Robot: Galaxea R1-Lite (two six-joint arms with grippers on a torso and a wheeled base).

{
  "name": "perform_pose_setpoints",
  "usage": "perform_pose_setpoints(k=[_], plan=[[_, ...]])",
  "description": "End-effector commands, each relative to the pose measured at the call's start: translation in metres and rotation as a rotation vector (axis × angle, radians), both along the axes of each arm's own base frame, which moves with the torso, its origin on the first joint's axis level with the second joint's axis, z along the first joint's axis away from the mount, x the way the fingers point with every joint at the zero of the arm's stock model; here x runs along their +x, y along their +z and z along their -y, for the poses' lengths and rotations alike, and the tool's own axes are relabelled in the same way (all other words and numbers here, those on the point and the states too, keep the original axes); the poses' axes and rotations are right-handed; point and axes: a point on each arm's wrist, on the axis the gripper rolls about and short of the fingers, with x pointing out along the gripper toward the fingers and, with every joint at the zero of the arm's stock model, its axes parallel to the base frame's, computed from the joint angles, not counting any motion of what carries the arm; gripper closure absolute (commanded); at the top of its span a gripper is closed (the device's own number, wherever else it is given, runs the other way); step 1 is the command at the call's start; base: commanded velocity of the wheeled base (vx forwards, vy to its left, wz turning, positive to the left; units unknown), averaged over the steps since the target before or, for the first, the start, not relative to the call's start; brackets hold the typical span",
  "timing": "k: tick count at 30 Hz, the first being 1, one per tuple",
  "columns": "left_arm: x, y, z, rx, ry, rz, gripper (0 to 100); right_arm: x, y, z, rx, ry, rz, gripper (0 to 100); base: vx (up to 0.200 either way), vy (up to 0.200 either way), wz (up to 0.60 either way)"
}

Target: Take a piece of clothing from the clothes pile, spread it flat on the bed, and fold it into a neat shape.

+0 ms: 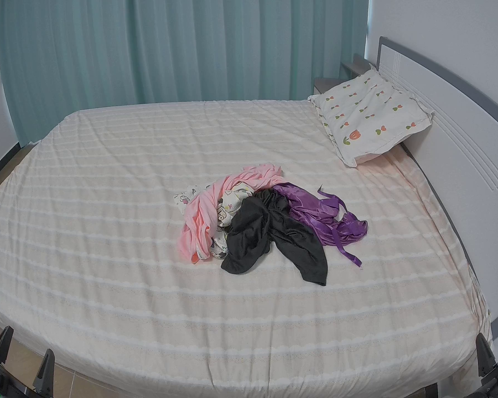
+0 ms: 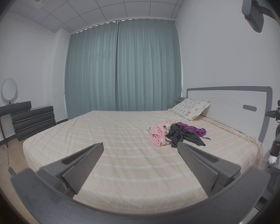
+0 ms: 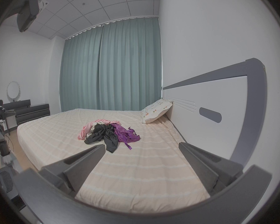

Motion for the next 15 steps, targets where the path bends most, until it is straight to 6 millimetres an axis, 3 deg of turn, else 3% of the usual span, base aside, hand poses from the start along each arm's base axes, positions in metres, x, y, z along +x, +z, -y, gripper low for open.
perform_pose_setpoints(k=[1, 2, 3, 6, 7, 10, 12, 15], plan=[[0.000, -0.004, 0.000, 0.000, 0.001, -0.004, 0, 0.000, -0.004, 0.000, -0.002, 0.001, 0.001, 0, 0.000, 0.000, 0.00], [0.000, -0.004, 0.000, 0.000, 0.001, -0.004, 0, 0.000, -0.005, 0.000, -0.002, 0.001, -0.001, 0, 0.000, 0.000, 0.00], [0.000, -0.004, 0.000, -0.002, -0.002, -0.004, 0, -0.002, 0.008, 0.000, 0.010, 0.017, 0.043, 0, 0.000, 0.000, 0.00], [0.000, -0.004, 0.000, -0.002, -0.002, -0.004, 0, -0.006, 0.086, 0.000, 0.136, 0.041, 0.129, 0, 0.000, 0.000, 0.00], [0.000, -0.004, 0.000, -0.002, -0.002, -0.004, 0, -0.003, 0.091, 0.000, 0.132, 0.047, 0.112, 0, 0.000, 0.000, 0.00], [0.000, -0.004, 0.000, -0.002, -0.002, -0.004, 0, 0.011, 0.090, -0.002, 0.067, 0.091, 0.013, 0, 0.000, 0.000, 0.00], [0.000, -0.004, 0.000, -0.002, -0.002, -0.004, 0, 0.033, 0.075, -0.003, 0.095, 0.142, -0.144, 0, 0.000, 0.000, 0.00], [0.000, -0.004, 0.000, -0.002, -0.004, -0.004, 0, 0.050, 0.063, -0.005, 0.183, 0.194, -0.289, 0, 0.000, 0.000, 0.00]])
